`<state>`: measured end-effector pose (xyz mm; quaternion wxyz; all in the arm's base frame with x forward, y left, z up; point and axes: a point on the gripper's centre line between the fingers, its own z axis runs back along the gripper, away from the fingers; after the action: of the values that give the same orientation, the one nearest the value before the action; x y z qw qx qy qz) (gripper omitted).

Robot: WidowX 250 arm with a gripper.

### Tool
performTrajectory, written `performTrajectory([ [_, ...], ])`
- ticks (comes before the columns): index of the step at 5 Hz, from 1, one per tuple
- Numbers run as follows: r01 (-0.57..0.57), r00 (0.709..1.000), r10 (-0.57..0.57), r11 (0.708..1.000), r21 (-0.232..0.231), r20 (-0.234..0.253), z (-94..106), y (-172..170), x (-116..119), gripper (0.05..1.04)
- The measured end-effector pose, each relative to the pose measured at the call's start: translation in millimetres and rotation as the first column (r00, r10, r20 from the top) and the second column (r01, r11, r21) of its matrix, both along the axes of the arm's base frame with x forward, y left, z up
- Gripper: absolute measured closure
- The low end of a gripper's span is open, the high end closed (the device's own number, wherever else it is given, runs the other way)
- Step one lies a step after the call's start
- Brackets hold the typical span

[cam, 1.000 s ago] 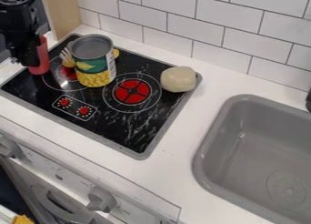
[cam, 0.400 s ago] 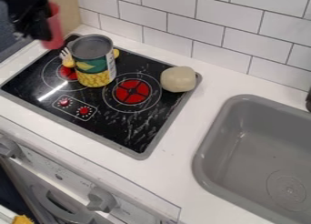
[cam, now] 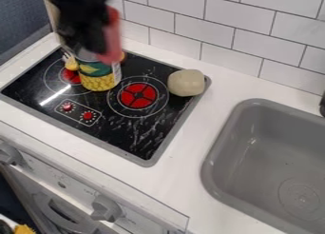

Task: Move the red glass to the lower right side of the stove

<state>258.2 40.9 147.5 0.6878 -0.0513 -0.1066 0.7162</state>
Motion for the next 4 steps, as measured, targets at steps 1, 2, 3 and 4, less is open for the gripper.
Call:
performTrajectory([
  [1, 0.121, 0.992, -0.122, 0.992, -0.025, -0.028, -27.2, -37, -11, 1.001],
  [2, 0.17, 0.984, -0.17, 0.985, -0.004, -0.051, -43.2, -44, -21, 1.001],
  [3, 0.184, 0.98, -0.184, 0.983, -0.003, -0.073, -57.0, -47, -23, 1.001],
  [4, 0.167, 0.982, -0.165, 0.986, 0.015, -0.091, -68.3, -40, -21, 1.001],
])
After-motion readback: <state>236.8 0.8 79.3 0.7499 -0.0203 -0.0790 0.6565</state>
